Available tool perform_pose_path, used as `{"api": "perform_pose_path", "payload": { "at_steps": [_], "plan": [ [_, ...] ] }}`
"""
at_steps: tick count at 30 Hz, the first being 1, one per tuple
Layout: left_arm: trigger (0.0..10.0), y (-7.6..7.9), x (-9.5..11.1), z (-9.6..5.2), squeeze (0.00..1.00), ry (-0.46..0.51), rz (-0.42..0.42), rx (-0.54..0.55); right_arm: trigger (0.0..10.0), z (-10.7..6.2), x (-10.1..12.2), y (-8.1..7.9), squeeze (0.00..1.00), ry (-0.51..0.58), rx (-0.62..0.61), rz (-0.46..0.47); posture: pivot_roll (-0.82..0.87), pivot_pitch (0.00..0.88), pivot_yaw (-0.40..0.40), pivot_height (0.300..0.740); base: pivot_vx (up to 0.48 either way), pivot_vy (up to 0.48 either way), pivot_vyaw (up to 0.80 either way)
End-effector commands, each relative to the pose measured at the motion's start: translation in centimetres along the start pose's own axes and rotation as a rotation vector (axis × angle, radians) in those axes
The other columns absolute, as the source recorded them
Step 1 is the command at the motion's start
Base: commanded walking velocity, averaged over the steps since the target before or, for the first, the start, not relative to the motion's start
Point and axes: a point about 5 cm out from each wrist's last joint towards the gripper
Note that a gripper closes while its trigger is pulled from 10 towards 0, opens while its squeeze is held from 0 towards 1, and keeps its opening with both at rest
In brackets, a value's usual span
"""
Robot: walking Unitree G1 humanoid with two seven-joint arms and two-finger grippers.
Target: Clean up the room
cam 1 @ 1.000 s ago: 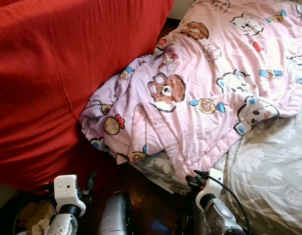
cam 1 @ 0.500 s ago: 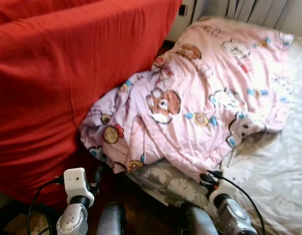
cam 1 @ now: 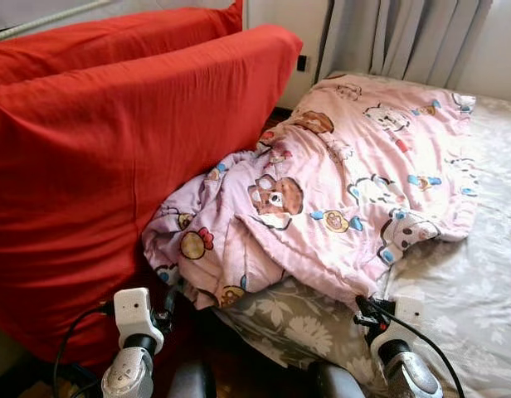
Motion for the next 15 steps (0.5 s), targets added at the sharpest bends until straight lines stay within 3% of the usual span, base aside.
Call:
{"api": "perform_pose_path", "payload": {
  "at_steps": [1,10,15],
  "plan": [
    [10.0,0.0,-0.1,0.1,0.0,0.0,0.005,-0.003,10.0,0.2,0.3,-0.2,0.0,0.013,0.006,-0.022,0.03,0.0,-0.017,0.63,0.0,0.0,0.0],
    [10.0,-0.3,-0.7,0.4,0.0,-0.023,-0.004,0.006,10.0,0.1,0.2,-0.4,0.0,0.018,0.001,-0.076,0.04,0.0,-0.007,0.69,0.0,0.0,0.0],
    [10.0,-1.5,-2.5,-0.2,0.0,-0.116,-0.005,0.034,10.0,-0.1,0.1,-0.2,0.0,0.022,-0.006,-0.093,0.04,0.0,-0.004,0.72,0.0,0.0,0.0]
  ]
}}
Point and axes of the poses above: a point about 5 cm out from each wrist's last joint towards the gripper, its own z axis pointing out of the wrist towards the gripper, its own x axis along the axis of the wrist's last joint, y = z × x, and after that the axes turned 13 degrees about z, right-handed
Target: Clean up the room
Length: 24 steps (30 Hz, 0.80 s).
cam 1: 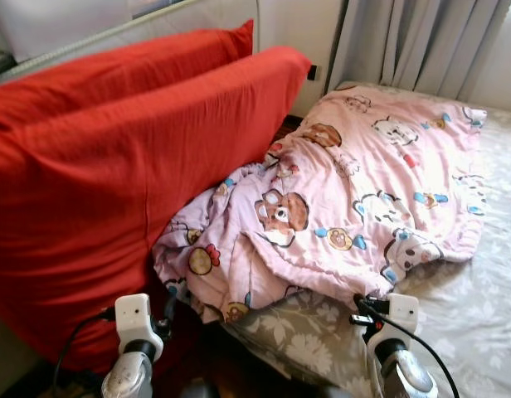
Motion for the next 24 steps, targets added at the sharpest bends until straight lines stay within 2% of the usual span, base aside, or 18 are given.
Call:
{"api": "perform_pose_path", "payload": {
  "at_steps": [1,3,6,10,13,17,20,24],
  "plan": [
    [10.0,-0.6,-0.8,-0.3,0.0,-0.039,-0.011,0.016,10.0,-0.1,0.3,0.2,0.0,0.021,-0.009,-0.012,0.04,0.0,-0.002,0.725,0.0,0.0,0.0],
    [10.0,-0.9,-1.9,-0.7,0.0,-0.099,-0.009,0.02,10.0,-0.1,0.4,0.3,0.0,0.042,-0.033,-0.007,0.04,0.0,0.001,0.74,0.0,0.0,0.0],
    [10.0,-0.8,-3.3,-1.3,0.0,-0.172,-0.009,0.012,10.0,0.0,0.6,0.3,0.0,0.043,-0.043,-0.059,0.04,0.0,0.003,0.74,0.0,0.0,0.0],
    [10.0,-0.8,-4.9,-2.0,0.0,-0.274,-0.007,0.019,10.0,0.2,1.1,0.2,0.0,0.072,-0.05,-0.033,0.05,0.0,-0.004,0.74,0.0,0.0,0.0],
    [10.0,-0.7,-5.3,-2.2,0.0,-0.303,-0.01,0.019,10.0,0.3,1.1,0.2,0.0,0.07,-0.05,-0.039,0.05,0.0,-0.012,0.74,0.0,0.0,0.0],
    [10.0,0.1,-7.0,-3.4,0.0,-0.416,0.025,-0.03,10.0,0.5,1.1,-0.1,0.0,0.073,-0.061,-0.03,0.05,0.0,-0.01,0.74,0.0,0.0,0.0],
    [10.0,0.0,-7.7,-4.0,0.0,-0.454,0.016,-0.019,10.0,0.5,1.1,-0.3,0.0,0.077,-0.063,-0.03,0.04,0.0,-0.007,0.74,0.0,0.0,0.0],
    [10.0,0.0,-7.8,-4.1,0.0,-0.46,0.011,-0.02,10.0,0.6,1.2,-0.3,0.0,0.082,-0.068,-0.03,0.04,0.0,-0.007,0.74,0.0,0.0,0.0]
  ]
}}
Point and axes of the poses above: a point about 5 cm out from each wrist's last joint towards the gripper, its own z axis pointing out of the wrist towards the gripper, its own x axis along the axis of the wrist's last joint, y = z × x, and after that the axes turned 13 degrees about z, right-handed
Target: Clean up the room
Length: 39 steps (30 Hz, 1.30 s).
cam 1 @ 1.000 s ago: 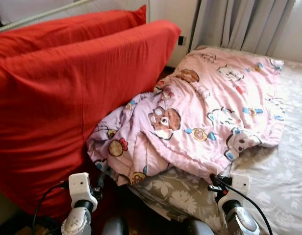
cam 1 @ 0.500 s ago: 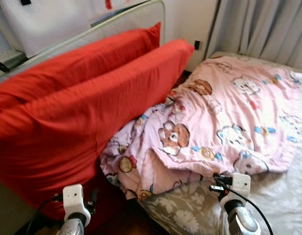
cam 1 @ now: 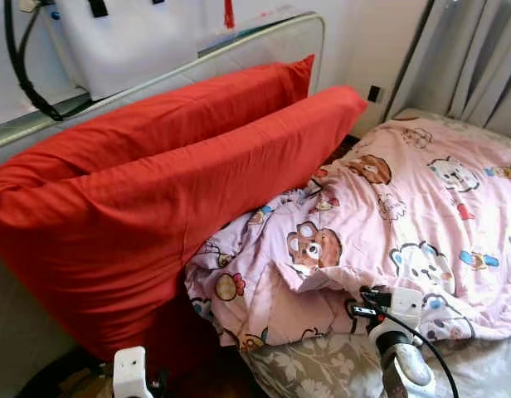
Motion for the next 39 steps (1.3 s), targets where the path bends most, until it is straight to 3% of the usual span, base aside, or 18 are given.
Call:
{"api": "perform_pose_path", "payload": {
  "at_steps": [1,39],
  "plan": [
    [10.0,-0.1,-0.4,-0.1,0.0,-0.025,-0.002,0.002,10.0,0.0,0.2,0.1,0.0,0.011,-0.01,-0.001,0.04,0.0,-0.007,0.74,0.0,0.0,0.0],
    [10.0,-0.1,-1.8,-0.5,0.0,-0.088,-0.012,-0.01,10.0,0.1,0.3,0.0,0.0,0.028,-0.036,-0.02,0.03,0.0,0.001,0.74,0.0,0.0,0.0]
  ]
}}
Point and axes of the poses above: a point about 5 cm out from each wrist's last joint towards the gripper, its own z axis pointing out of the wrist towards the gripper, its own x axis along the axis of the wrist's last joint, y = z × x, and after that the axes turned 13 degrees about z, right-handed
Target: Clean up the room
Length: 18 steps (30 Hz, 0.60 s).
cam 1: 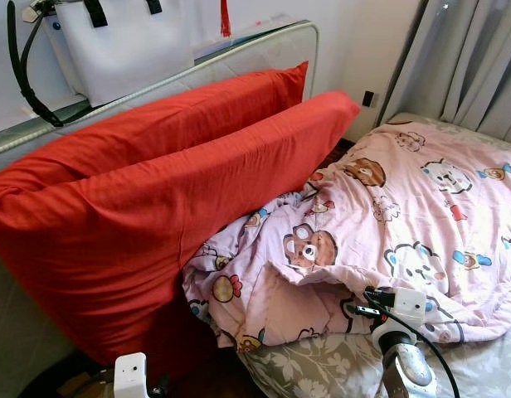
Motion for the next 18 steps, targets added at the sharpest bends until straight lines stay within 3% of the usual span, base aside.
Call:
{"api": "perform_pose_path", "payload": {
  "at_steps": [1,18],
  "plan": [
    [10.0,-0.35,-1.09,-0.36,0.0,-0.043,-0.002,0.004,10.0,0.1,0.12,-0.22,0.0,0.009,0.005,-0.007,0.03,0.0,0.0,0.74,0.0,0.0,0.0],
    [10.0,-0.62,-1.65,-0.54,0.0,-0.071,0.002,0.002,10.0,0.23,0.13,-0.4,0.0,0.004,0.008,-0.017,0.04,0.0,0.005,0.74,0.0,0.0,0.0]
  ]
}}
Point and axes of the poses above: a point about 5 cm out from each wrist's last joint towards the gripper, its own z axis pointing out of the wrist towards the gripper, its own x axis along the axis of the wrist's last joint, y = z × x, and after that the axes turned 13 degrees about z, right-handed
